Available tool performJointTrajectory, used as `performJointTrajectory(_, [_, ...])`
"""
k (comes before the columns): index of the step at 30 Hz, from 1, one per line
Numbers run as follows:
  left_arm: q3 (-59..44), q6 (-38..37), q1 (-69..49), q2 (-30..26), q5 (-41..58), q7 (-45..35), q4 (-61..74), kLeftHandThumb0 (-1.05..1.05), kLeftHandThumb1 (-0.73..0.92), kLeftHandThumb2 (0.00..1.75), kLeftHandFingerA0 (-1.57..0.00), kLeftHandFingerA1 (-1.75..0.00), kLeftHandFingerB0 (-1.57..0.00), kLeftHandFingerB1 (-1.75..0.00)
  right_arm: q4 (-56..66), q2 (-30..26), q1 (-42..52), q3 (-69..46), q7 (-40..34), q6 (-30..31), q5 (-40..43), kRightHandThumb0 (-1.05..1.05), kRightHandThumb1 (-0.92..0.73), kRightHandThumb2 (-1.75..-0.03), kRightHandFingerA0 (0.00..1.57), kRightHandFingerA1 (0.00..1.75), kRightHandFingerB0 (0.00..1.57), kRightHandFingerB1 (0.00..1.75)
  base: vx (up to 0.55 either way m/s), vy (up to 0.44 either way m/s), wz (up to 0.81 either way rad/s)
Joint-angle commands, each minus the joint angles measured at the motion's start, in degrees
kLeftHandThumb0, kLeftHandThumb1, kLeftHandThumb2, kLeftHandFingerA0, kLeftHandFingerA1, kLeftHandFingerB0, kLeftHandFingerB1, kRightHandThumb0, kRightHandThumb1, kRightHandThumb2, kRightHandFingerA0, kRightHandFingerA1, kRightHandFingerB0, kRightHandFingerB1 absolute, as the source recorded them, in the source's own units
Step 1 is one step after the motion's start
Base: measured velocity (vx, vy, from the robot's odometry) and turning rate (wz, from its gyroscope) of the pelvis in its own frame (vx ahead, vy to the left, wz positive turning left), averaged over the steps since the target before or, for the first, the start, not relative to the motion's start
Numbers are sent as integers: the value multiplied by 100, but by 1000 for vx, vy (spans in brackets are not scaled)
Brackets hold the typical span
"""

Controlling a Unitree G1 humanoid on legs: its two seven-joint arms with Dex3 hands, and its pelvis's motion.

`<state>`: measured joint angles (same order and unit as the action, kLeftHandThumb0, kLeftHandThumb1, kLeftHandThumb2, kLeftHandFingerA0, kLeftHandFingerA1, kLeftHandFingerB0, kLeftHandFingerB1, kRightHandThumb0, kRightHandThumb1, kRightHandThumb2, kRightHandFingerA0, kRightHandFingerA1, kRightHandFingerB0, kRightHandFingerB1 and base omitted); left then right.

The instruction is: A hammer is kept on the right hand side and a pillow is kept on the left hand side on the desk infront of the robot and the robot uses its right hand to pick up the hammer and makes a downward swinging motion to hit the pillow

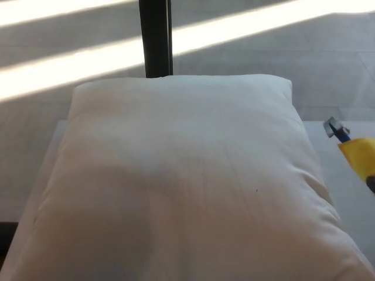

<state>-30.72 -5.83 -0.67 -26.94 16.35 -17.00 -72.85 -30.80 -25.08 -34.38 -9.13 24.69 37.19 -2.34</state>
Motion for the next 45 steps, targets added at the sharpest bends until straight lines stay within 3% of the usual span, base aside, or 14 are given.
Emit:
performJointTrajectory(1, [-61, -148, 6, -69, 77, -74, -32, -67, 76, 63, -67, -55, -51, -46, 1552, -153, -1135, 122, 1738, 2822, 1816, -34, -73, -99, 99, 175, 77, 158, 0, 0, 0])
performJointTrajectory(4, [-128, 39, 109, -99, 198, -363, -4, -70, 77, 63, -61, -53, -47, -41, 1469, -201, -1362, -114, 1701, 2825, 1881, -35, -73, -103, 104, 175, 75, 169, 0, 0, 0])
performJointTrajectory(5, [-135, 32, 126, -100, 211, -415, -1, -68, 78, 64, -58, -52, -46, -41, 1345, -204, -1501, -310, 1682, 2964, 1993, -39, -85, -86, 101, 175, 78, 157, 0, 0, 0])
performJointTrajectory(7, [-177, 89, 159, -108, 269, -505, 3, -68, 77, 63, -59, -53, -46, -41, 1322, -162, -1672, -500, 1413, 3168, 1946, -38, -85, -84, 103, 175, 82, 160, 0, 0, 0])
performJointTrajectory(9, [-118, 39, 189, -87, 230, -537, 81, -67, 78, 64, -60, -57, -47, -44, 1270, -357, -1926, -529, 1593, 2878, 1977, -30, -62, -125, 106, 175, 80, 170, 0, 0, 0])
performJointTrajectory(11, [-47, -32, 188, -74, 160, -498, 130, -68, 78, 63, -60, -57, -48, -44, 1204, -426, -2227, -679, 1512, 3021, 2005, -30, -62, -126, 106, 175, 82, 169, 0, 0, 0])
performJointTrajectory(18, [-112, 25, 148, -61, 221, -548, 80, -66, 79, 64, -57, -55, -43, -43, 1188, -462, -2731, -769, 1646, 2937, 2091, -30, -59, -117, 103, 175, 73, 173, 0, 0, 0])
performJointTrajectory(27, [-90, 49, 202, -34, 204, -532, 83, -67, 78, 64, -59, -55, -44, -43, 751, 21, -3556, -268, 2036, 3157, 2271, -37, -59, -104, 100, 175, 88, 157, 0, 0, 0])
performJointTrajectory(32, [-88, 88, 261, -35, 193, -531, 69, -66, 78, 64, -58, -54, -44, -42, 1061, 336, -3466, -258, 1761, 3707, 2440, -34, -60, -97, 97, 175, 82, 149, 0, 0, 0])
performJointTrajectory(36, [-66, 42, 238, -43, 161, -558, 61, -67, 79, 64, -58, -54, -44, -42, 1343, 375, -3196, 162, 2006, 3680, 2514, -33, -55, -111, 99, 175, 86, 159, 0, 0, 0])
performJointTrajectory(37, [-71, 51, 237, -38, 165, -539, 65, -66, 79, 64, -59, -54, -43, -42, 1514, 308, -2991, 520, 2136, 3572, 2458, -37, -67, -96, 99, 175, 77, 175, 0, 0, 0])
performJointTrajectory(38, [-83, 30, 242, -53, 176, -604, 47, -68, 78, 64, -58, -55, -43, -42, 1648, 221, -2839, 813, 2137, 3565, 2373, -36, -56, -110, 98, 175, 81, 169, 0, 0, 0])
performJointTrajectory(41, [-58, 2, 244, -71, 144, -636, 45, -67, 80, 63, -55, -53, -42, -42, 1553, 116, -2744, 1028, 2301, 3682, 2477, -35, -69, -108, 101, 175, 76, 175, 0, 0, 0])
performJointTrajectory(45, [-50, 24, 261, -65, 142, -588, 80, -67, 80, 64, -57, -55, -43, -42, 1372, 18, -2544, 1274, 2450, 3714, 2530, -34, -58, -116, 103, 175, 76, 175, 0, 0, 0])
